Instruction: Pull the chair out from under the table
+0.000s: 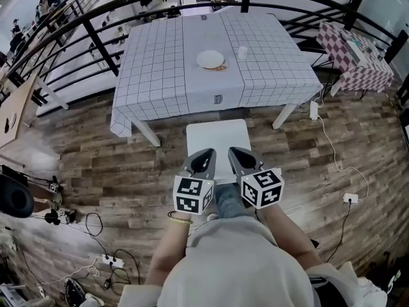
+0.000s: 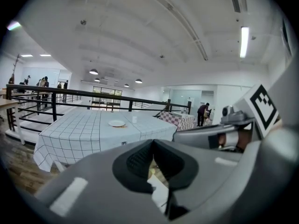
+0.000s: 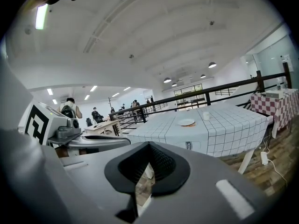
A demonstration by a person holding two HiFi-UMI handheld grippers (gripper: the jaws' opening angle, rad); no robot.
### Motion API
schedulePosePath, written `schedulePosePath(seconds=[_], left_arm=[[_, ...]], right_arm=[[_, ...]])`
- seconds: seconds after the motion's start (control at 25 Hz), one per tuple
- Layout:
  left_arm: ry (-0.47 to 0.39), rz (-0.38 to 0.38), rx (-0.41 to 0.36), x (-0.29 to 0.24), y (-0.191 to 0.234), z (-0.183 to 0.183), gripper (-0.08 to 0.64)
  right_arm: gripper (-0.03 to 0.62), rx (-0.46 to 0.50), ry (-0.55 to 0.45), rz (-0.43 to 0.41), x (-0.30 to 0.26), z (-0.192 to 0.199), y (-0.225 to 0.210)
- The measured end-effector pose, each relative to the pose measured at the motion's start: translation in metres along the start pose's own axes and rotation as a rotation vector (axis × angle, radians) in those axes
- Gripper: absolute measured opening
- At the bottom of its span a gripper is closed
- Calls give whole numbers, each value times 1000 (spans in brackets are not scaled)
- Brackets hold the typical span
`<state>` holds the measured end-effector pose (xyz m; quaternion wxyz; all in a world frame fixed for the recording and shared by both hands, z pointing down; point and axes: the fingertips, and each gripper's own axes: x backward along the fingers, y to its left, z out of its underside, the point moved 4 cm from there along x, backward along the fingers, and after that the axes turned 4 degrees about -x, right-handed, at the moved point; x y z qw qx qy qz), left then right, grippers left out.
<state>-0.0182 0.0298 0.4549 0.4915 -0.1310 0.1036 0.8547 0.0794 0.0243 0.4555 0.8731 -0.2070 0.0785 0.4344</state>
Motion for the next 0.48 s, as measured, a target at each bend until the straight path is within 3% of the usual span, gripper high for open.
schedulePosePath(seconds=[0.48], left_arm=[[-12, 3, -14, -2, 1, -2, 9]], right_arm=[[-3, 9, -47, 19, 3, -7, -5]])
